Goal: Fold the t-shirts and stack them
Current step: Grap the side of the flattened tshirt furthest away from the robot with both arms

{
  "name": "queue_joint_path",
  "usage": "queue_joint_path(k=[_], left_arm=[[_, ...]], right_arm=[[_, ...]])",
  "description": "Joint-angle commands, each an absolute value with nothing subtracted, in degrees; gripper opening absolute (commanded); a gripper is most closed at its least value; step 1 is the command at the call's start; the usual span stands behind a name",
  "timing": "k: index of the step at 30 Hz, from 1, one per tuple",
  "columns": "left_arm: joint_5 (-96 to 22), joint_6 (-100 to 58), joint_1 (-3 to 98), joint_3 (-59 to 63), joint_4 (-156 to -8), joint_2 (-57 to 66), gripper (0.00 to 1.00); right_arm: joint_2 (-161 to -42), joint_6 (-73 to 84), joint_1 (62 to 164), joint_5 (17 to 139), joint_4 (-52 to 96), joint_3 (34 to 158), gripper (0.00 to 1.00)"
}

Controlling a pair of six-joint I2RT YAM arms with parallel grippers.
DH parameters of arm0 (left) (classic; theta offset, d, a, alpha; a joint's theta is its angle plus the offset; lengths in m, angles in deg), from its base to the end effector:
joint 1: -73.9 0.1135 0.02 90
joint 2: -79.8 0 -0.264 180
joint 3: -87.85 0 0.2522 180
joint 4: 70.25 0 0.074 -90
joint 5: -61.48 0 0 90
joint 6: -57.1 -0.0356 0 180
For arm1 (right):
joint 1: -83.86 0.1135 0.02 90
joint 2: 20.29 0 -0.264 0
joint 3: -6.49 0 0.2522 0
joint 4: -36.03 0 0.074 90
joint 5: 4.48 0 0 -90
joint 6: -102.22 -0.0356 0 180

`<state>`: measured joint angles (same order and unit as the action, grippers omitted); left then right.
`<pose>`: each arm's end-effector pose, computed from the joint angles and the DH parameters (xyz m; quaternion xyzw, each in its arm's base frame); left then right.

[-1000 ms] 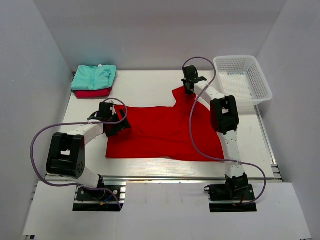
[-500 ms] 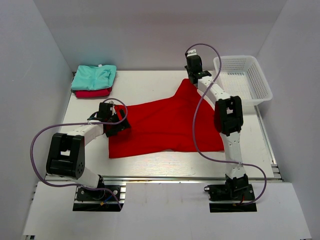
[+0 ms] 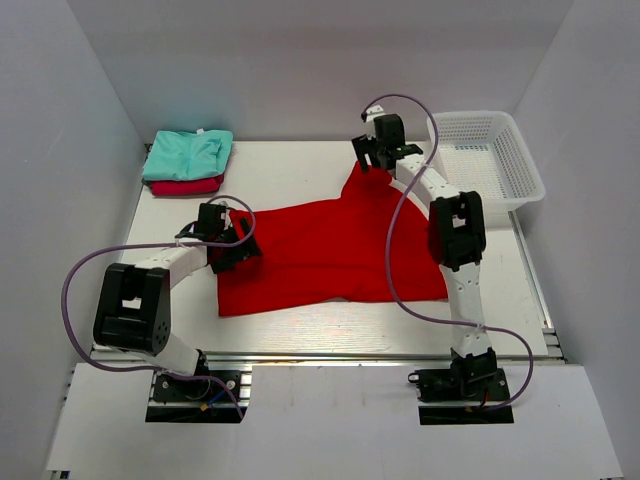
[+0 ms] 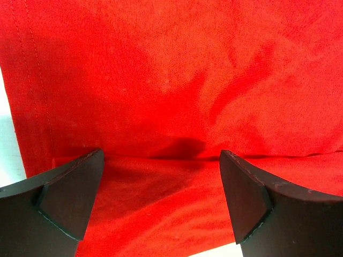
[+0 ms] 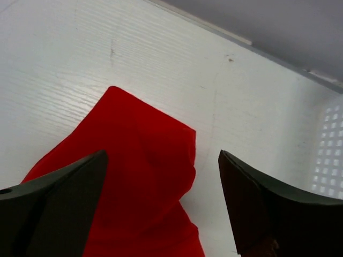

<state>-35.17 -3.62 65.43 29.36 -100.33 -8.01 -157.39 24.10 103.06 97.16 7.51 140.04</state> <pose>0.2818 -0.0461 0.1597 -0.1589 0.9499 -0.1382 0.2312 0.5287 0.1765 0.2198 -0.1859 0.8517 -0.0578 0.4865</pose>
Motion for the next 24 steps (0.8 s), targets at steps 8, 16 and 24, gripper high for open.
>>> queue_joint_path(k=[8, 16, 24], left_arm=[[-36.52, -5.83, 65.55, 31.73, -102.83, -10.55, 1.0], [-40.81, -9.16, 65.55, 28.83, -101.68, -12.66, 1.0], [-42.14, -10.22, 65.55, 26.54, -101.68, -8.89, 1.0]], right_arm=[[-135.37, 1.42, 98.54, 96.87, 5.82, 111.77, 0.9], [-129.89, -6.49, 97.4, 88.43, 6.54, 96.02, 0.9], [-124.37, -14.05, 95.37, 89.65, 3.2, 83.29, 0.9]])
